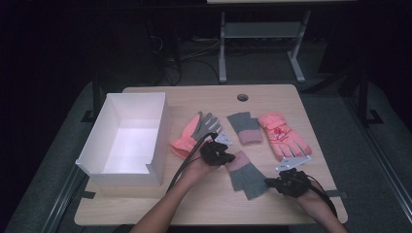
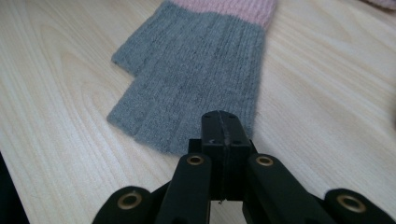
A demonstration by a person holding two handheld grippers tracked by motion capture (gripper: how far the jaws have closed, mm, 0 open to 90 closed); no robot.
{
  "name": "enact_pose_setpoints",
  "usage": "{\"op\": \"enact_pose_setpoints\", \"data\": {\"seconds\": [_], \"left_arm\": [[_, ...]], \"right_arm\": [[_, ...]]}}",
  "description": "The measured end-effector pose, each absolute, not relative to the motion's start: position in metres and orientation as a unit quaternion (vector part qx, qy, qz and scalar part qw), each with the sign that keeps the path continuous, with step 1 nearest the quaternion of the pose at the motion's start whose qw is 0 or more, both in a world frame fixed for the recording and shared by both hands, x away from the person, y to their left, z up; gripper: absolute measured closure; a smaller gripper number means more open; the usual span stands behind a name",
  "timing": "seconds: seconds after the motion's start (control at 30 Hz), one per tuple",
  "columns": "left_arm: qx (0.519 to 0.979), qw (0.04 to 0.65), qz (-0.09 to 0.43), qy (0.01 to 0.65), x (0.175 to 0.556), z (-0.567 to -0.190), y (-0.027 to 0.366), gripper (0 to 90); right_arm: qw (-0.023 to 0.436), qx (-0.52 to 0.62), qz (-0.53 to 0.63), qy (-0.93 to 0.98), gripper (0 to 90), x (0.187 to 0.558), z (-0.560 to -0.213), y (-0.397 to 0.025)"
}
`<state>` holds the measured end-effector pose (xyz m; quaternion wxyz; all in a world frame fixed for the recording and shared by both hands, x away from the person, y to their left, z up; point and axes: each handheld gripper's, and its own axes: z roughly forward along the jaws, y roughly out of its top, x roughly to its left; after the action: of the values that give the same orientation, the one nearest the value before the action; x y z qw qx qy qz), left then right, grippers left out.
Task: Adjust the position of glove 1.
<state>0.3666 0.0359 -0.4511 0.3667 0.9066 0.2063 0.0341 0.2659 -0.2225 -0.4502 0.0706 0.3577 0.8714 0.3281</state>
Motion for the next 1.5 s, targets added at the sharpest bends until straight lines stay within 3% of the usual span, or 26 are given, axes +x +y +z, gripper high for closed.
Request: {"op": "enact_pose_setpoints", "data": {"seconds": [0.5, 1.27, 1.5], "left_arm": [[0.922, 0.335, 0.017, 0.194, 0.354, -0.449, 0.051, 89.6], [0.92, 0.338, -0.034, 0.197, 0.301, -0.448, 0.088, 89.5], [0.916, 0.352, -0.012, 0.194, 0.298, -0.438, 0.086, 89.5]], "right_arm": [[0.077, 0.355, 0.308, 0.879, 89.9, 0.274, -0.455, -0.217], [0.091, 0.355, 0.316, 0.875, 89.9, 0.337, -0.458, -0.173], [0.098, 0.346, 0.337, 0.87, 89.8, 0.323, -0.444, -0.182]]}}
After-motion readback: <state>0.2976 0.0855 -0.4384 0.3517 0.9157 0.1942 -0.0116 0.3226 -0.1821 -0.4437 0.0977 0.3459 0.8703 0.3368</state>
